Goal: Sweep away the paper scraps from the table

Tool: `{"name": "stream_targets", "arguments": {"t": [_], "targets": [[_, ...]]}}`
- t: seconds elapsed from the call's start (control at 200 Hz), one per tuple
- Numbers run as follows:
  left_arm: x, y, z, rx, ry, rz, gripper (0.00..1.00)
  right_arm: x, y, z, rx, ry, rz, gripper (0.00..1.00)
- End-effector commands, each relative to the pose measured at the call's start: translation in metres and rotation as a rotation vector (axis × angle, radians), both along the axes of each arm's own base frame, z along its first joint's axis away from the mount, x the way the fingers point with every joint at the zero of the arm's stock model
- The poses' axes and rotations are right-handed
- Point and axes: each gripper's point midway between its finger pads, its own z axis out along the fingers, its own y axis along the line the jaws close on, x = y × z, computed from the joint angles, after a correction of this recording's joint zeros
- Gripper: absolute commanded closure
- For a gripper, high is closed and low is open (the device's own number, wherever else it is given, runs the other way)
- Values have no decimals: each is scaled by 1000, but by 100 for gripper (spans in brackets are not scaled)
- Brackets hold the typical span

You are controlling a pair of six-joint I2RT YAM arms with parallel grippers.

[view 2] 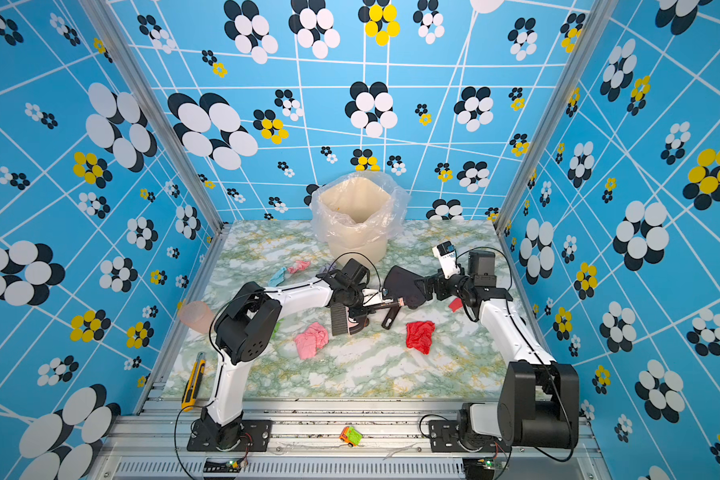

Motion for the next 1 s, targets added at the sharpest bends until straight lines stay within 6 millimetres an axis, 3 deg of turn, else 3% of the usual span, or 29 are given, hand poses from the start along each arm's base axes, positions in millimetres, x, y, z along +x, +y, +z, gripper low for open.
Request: {"name": "stream_targets", "arguments": {"t": [0.0, 0.52, 0.735, 0.995], "targets": [[-6, 2, -16, 33, 47, 5, 68, 0, 1, -2, 20, -1, 8, 1], [-5, -1, -6, 23, 46, -14, 94, 2, 5, 5, 38, -9, 29, 1], [-12, -6, 31, -33, 83, -77, 100, 0, 14, 6, 61, 64, 110, 4], [-24, -2, 76, -122, 142, -151, 100, -16, 29, 16, 76, 127, 272, 6]]}}
